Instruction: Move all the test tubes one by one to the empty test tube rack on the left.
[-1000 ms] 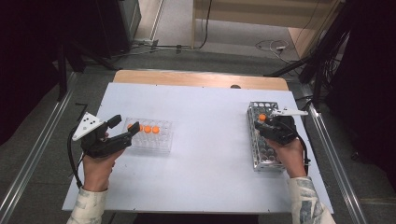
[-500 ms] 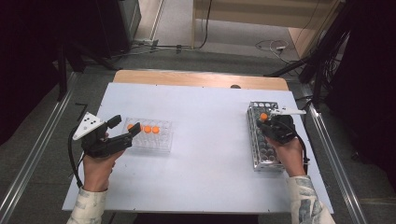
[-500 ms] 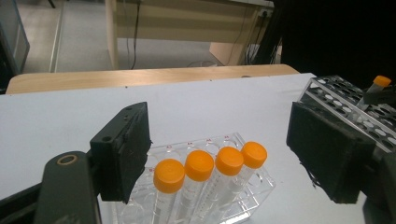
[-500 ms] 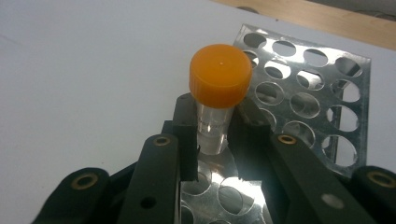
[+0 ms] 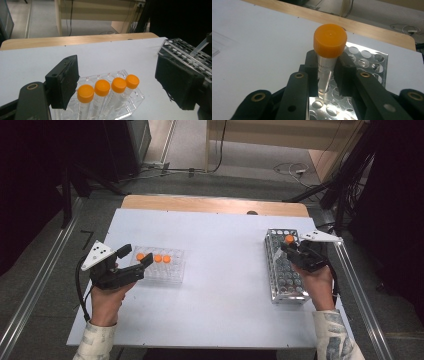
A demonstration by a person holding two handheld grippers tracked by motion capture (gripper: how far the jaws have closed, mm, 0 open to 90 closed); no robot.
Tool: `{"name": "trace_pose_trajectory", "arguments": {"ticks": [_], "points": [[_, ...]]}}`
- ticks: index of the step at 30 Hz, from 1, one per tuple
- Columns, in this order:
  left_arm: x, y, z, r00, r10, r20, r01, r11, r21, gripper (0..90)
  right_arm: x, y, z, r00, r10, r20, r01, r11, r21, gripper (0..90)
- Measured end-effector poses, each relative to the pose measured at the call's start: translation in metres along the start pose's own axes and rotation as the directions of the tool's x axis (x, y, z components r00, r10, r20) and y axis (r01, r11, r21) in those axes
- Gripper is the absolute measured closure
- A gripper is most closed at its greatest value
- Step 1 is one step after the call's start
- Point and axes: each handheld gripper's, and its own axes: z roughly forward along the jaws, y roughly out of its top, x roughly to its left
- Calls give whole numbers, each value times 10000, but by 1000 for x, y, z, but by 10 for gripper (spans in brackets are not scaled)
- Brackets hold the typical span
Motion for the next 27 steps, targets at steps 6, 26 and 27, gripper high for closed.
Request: {"name": "trace_pose_trajectory", "arguments": {"ticks": [6, 26, 27], "points": [[-4, 1, -1, 9999, 89, 83, -88, 9999, -114, 201, 7, 5, -20, 9998, -110, -159, 98, 9975, -702, 720], [-51, -1, 7, 9854, 1053, 1341, -1073, 9942, 77, 226, 114, -17, -1, 9301, -1453, -3373, 1370, 9894, -483, 720], [-54, -1, 8, 9828, 1134, 1460, -1163, 9932, 110, 231, 117, -18, 1, 9260, -1511, -3459, 1449, 9885, -439, 720]]}}
